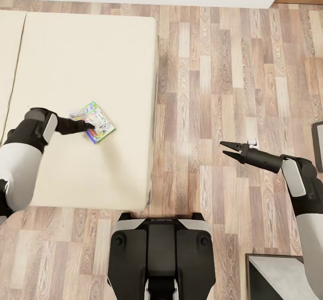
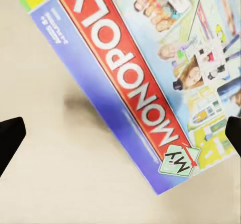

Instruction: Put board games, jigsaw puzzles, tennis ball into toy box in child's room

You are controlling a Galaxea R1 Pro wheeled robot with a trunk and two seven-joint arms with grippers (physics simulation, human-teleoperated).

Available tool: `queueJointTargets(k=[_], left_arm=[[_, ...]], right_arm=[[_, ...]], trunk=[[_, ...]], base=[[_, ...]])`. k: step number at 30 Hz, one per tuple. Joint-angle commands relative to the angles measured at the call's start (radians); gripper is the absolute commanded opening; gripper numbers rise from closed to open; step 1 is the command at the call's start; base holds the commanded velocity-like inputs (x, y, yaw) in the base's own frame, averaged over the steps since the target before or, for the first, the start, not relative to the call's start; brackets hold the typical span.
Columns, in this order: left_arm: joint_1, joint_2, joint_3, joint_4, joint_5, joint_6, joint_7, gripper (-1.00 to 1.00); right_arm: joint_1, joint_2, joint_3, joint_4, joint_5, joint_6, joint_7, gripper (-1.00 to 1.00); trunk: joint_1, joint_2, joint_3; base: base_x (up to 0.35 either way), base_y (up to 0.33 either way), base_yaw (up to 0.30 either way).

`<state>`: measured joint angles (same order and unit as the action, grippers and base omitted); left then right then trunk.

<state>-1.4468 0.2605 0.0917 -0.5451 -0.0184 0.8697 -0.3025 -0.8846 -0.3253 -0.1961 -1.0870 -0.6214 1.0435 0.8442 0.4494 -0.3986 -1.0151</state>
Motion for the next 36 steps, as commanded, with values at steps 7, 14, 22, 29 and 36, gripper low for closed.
queueJointTargets(k=[7, 14, 22, 29, 36], left_arm=[[-0.056, 0.014, -0.001, -0.001, -0.013, 0.030, -0.111, 1.00], [-0.097, 0.015, -0.002, 0.001, -0.015, 0.036, -0.121, 1.00], [-0.157, 0.008, 0.000, 0.023, -0.012, 0.025, 0.005, 1.00], [-0.167, -0.011, -0.001, 0.033, -0.012, 0.013, 0.055, 1.00], [-0.175, -0.035, -0.002, 0.041, -0.012, -0.035, 0.144, 1.00]], right_arm=[[-0.001, 0.000, 0.003, 0.002, 0.005, 0.004, 0.006, 1.00], [-0.001, -0.002, 0.004, 0.002, 0.005, 0.004, 0.006, 1.00], [-0.001, -0.004, 0.004, 0.002, 0.005, 0.004, 0.006, 1.00], [-0.001, -0.003, 0.005, 0.002, 0.009, 0.004, 0.006, 1.00], [-0.001, -0.005, 0.006, 0.002, 0.012, 0.004, 0.006, 1.00]], trunk=[[0.001, -0.001, -0.001], [0.001, -0.001, -0.001], [0.001, -0.001, -0.001], [0.001, -0.001, -0.001], [0.001, -0.001, -0.001]], base=[[0.000, 0.000, 0.000], [0.000, 0.000, 0.000], [0.000, 0.000, 0.000], [0.000, 0.000, 0.000], [0.000, 0.000, 0.000]])
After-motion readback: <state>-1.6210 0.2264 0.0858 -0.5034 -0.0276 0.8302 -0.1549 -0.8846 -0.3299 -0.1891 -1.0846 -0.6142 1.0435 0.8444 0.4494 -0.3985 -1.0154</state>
